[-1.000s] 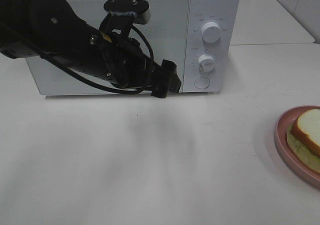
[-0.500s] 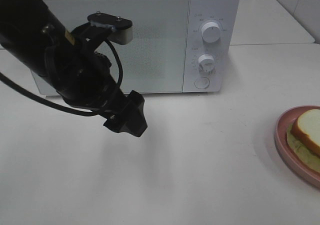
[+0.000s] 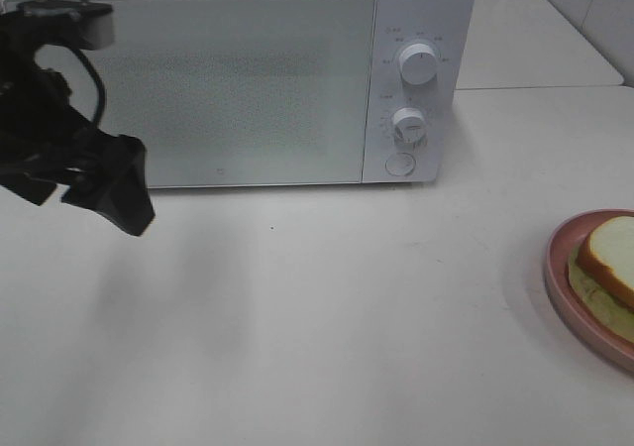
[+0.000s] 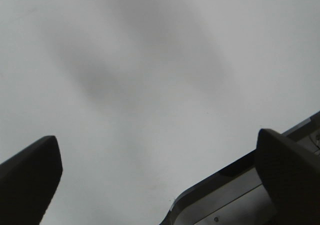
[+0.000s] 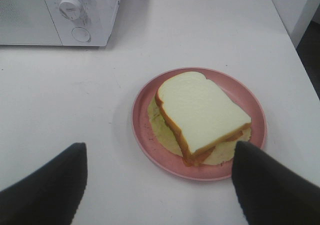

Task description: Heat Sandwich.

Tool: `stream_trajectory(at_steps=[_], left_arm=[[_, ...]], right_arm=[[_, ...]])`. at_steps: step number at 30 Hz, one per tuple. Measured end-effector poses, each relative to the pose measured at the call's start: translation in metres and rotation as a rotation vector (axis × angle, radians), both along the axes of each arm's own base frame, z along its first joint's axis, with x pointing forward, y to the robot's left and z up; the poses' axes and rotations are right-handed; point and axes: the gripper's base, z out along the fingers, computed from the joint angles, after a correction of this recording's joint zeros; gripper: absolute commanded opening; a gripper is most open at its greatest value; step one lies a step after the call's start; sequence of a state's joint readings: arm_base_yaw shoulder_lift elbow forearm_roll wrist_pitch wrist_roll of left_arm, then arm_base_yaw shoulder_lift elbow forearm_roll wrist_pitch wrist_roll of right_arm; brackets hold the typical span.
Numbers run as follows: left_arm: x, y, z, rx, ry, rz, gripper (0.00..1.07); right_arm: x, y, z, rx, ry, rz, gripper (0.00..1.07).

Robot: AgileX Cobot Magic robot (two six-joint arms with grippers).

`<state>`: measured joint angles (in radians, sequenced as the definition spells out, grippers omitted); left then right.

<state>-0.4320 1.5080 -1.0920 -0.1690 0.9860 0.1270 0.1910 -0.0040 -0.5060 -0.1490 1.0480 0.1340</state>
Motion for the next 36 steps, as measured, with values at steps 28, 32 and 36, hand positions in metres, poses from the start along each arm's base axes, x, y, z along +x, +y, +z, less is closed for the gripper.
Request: stream_trajectory(at_steps=[28,32,36], left_arm=[[-0.105,0.132,0.028,0.033,-0.097,0.461,1.03],[-0.131,0.131,0.027,0.022,-0.158,0.462,1.03],[-0.157,0.129,0.023,0.010,-0.226,0.463,1.03]], right_arm=[[0.000,0.000,0.000,0.000,0.000,0.000,0.76],[0.000,0.000,0.000,0.000,0.000,0.000,0.76],[0.000,0.000,0.000,0.000,0.000,0.000,0.76]])
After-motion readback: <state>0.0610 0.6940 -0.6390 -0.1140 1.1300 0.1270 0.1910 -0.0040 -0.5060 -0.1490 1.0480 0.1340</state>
